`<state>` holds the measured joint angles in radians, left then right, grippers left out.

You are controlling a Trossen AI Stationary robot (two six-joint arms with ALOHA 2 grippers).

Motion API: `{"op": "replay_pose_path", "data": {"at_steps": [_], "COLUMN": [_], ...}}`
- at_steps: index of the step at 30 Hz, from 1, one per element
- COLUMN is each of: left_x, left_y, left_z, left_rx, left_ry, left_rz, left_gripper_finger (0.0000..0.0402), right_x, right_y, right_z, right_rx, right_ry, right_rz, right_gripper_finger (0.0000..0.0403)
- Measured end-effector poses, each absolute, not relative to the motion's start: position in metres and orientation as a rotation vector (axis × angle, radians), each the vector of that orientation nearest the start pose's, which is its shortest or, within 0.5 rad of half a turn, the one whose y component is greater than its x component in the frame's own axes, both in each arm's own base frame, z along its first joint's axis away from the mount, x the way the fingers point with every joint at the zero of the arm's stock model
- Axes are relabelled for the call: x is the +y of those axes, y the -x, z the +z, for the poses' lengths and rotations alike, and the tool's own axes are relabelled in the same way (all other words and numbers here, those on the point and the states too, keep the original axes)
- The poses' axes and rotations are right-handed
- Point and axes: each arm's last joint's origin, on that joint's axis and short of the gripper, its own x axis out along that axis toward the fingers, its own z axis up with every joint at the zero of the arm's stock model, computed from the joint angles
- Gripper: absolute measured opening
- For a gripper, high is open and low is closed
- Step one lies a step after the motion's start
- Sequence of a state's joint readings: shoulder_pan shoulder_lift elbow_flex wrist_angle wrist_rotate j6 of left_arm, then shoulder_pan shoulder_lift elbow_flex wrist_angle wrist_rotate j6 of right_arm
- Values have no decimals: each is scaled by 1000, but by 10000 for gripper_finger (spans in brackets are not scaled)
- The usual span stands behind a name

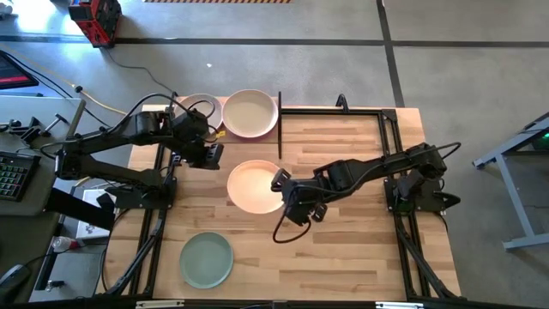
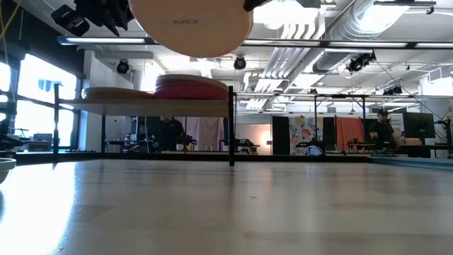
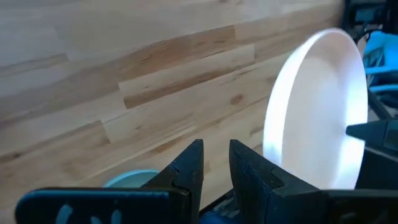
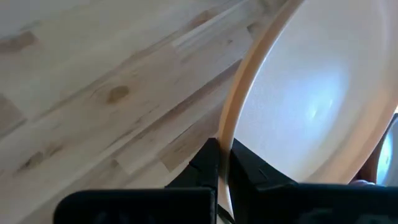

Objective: Place and stack plates onto a shelf
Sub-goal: Stack the white plate on the top of the white plate

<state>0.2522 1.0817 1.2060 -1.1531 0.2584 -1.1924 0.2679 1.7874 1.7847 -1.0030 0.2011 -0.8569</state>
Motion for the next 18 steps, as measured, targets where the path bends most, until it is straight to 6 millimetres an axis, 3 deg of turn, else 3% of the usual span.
{"op": "replay_pose_path", "data": {"at_steps": [5, 13, 18], "left_x": [34, 29, 30], "left_y": [-184, -224, -236], "left_z": [342, 338, 332], "left_rx": [918, 833, 837], "left_ry": [1341, 1285, 1269], "left_rz": [592, 445, 436], "left_gripper_finger": [65, 65, 65], "right_x": [89, 88, 87], "right_y": [-361, -359, -355], "right_z": [339, 337, 335], "right_rx": [918, 942, 988], "right_ry": [1046, 1063, 1057], "right_rz": [509, 539, 546], "right_gripper_finger": [0, 0, 0]}}
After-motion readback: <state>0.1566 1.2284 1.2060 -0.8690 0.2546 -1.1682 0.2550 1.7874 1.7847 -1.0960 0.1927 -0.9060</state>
